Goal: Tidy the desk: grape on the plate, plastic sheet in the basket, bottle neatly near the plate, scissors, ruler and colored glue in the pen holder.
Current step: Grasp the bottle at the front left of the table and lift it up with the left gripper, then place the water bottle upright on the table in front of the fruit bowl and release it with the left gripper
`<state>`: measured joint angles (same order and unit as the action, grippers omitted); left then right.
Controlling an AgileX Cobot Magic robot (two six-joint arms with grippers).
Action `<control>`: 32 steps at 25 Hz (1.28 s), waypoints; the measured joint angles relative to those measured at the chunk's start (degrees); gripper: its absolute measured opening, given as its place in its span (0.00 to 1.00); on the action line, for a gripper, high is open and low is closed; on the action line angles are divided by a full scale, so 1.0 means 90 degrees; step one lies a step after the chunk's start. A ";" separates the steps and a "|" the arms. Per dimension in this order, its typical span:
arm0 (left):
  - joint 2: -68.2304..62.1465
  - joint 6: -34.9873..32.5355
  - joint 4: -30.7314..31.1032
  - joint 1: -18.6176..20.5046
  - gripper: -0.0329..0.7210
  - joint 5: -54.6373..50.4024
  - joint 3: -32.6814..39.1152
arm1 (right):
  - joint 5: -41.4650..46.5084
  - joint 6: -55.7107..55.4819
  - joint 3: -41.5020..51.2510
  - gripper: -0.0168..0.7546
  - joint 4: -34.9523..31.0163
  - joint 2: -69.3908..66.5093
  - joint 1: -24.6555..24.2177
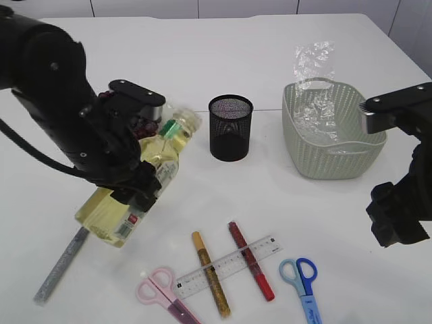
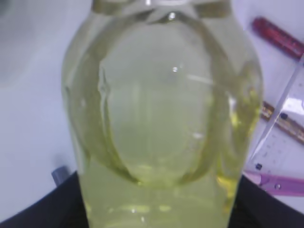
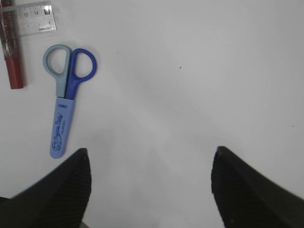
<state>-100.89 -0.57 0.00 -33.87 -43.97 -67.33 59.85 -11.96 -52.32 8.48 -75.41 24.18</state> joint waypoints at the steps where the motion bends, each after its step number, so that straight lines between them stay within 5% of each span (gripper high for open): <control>1: 0.0104 -0.0017 0.0000 0.0000 0.61 0.0365 0.0143 | -0.0011 0.0000 0.0000 0.77 0.0000 0.0000 0.0000; 16: 0.0574 -0.0063 0.0000 0.0134 0.61 0.7354 0.2924 | -0.0343 0.0000 0.0000 0.77 0.0000 0.0000 0.0000; 32: -0.0416 -0.0063 -0.0337 0.0296 0.61 1.1148 0.3052 | -0.0516 0.0000 0.0000 0.77 0.0286 0.0000 0.0000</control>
<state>-104.63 -1.14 -3.04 -31.21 56.36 -39.86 55.21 -11.96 -52.32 11.05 -75.41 24.18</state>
